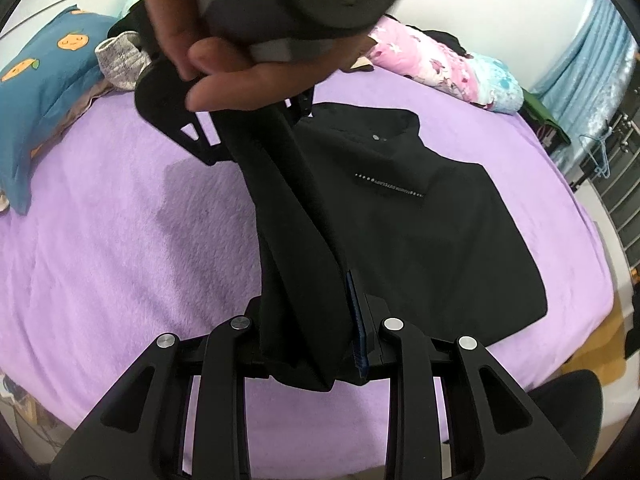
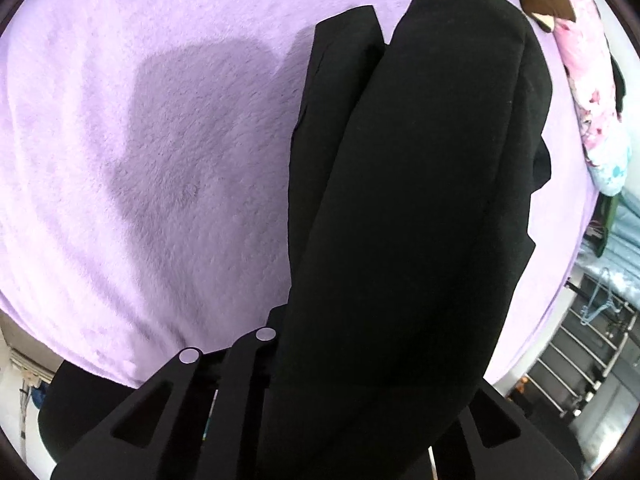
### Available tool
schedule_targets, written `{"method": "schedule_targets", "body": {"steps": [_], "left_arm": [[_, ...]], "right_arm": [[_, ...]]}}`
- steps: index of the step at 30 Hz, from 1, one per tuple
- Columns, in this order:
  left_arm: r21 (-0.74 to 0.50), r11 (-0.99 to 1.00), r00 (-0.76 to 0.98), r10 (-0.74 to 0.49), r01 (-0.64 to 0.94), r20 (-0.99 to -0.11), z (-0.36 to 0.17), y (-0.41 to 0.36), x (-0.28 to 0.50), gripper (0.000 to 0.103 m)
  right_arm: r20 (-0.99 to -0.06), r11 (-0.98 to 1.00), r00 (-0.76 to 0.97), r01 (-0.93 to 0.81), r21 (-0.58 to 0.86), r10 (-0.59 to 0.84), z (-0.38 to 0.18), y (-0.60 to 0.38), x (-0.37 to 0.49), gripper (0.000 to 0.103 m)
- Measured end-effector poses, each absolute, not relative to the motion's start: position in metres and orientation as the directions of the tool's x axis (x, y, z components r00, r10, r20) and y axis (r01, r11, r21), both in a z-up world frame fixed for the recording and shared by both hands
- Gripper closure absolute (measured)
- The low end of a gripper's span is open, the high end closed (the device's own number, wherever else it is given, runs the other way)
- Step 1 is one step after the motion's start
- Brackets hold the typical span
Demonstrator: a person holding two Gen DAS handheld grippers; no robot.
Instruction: Fold large clothes
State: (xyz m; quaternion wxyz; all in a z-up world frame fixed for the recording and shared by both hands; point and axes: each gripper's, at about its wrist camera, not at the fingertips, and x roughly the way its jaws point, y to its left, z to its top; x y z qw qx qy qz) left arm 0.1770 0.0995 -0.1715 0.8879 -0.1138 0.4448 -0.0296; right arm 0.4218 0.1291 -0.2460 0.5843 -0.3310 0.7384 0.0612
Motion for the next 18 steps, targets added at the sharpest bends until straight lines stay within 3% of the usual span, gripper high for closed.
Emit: {"method": "schedule_targets", "body": {"steps": [18], "left_arm": [[-0.163,0.982,0.689,-0.180,0.091,-0.702,-0.134,0.054,0.130,0.076]], "right_arm": [[-0.979,0.846,-0.051,-0.512,-0.146,-0.200,-0.161,0.039,0.406,0.096]]}}
